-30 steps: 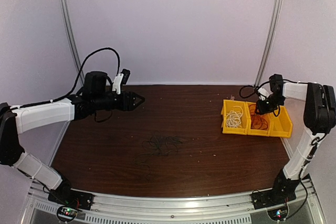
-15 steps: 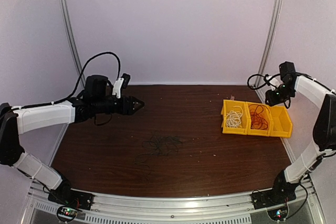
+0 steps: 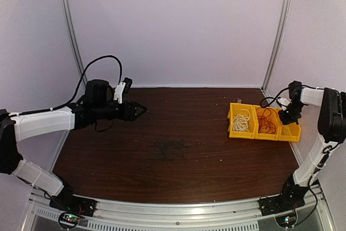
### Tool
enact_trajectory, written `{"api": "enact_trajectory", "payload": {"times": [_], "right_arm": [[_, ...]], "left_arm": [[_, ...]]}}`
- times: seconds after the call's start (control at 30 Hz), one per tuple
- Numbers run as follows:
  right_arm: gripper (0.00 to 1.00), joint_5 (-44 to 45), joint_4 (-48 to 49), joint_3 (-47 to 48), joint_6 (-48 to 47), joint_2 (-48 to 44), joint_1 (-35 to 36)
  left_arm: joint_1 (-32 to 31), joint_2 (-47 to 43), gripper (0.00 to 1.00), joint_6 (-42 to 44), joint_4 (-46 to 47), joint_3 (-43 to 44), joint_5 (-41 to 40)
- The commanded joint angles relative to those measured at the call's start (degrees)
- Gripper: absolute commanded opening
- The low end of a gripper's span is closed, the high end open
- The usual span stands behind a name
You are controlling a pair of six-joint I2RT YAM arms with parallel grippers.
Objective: Untangle the cables
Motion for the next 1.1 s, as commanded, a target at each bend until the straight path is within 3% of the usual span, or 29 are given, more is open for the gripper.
{"api": "enact_trajectory", "payload": {"times": [0.0, 0.27, 0.47, 0.57, 0.73, 0.87, 1.07], "right_arm": [[0.14, -3.46, -1.22, -1.87, -0.27, -1.3, 2.54], [0.14, -9.08, -2.85, -2.77, 5.16, -3.09, 13.34], [0.14, -4.84, -3.72, -0.01, 6.48, -6.1, 14.47], [0.22, -9.72, -5.78, 1.71, 4.63, -11.79, 15.77], [0.39, -15.41, -5.35, 2.12, -2.53, -17.2, 27.16], [0.46, -24.29, -6.18, 4.15, -5.37, -12.47, 37.07], [0.51, -27.37, -3.89, 11.48, -4.95, -0.08, 50.31]], "left_arm": [[-0.29, -1.05, 0.64, 0.21, 2.62, -0.62, -0.8], [-0.29, 1.69, 0.64, -0.37, 4.16, 0.05, 0.5], [-0.29, 2.18, 0.64, -0.13, 4.03, -0.39, -0.38], [-0.29, 2.5, 0.64, 0.32, 3.11, -2.16, -2.28], [-0.36, 5.27, 0.63, -1.29, 4.83, -6.97, -0.36], [-0.54, 6.74, 0.62, -2.3, 6.02, -9.4, 2.09], [-1.86, 6.36, 0.61, -3.84, 5.27, -11.86, 4.6]]}}
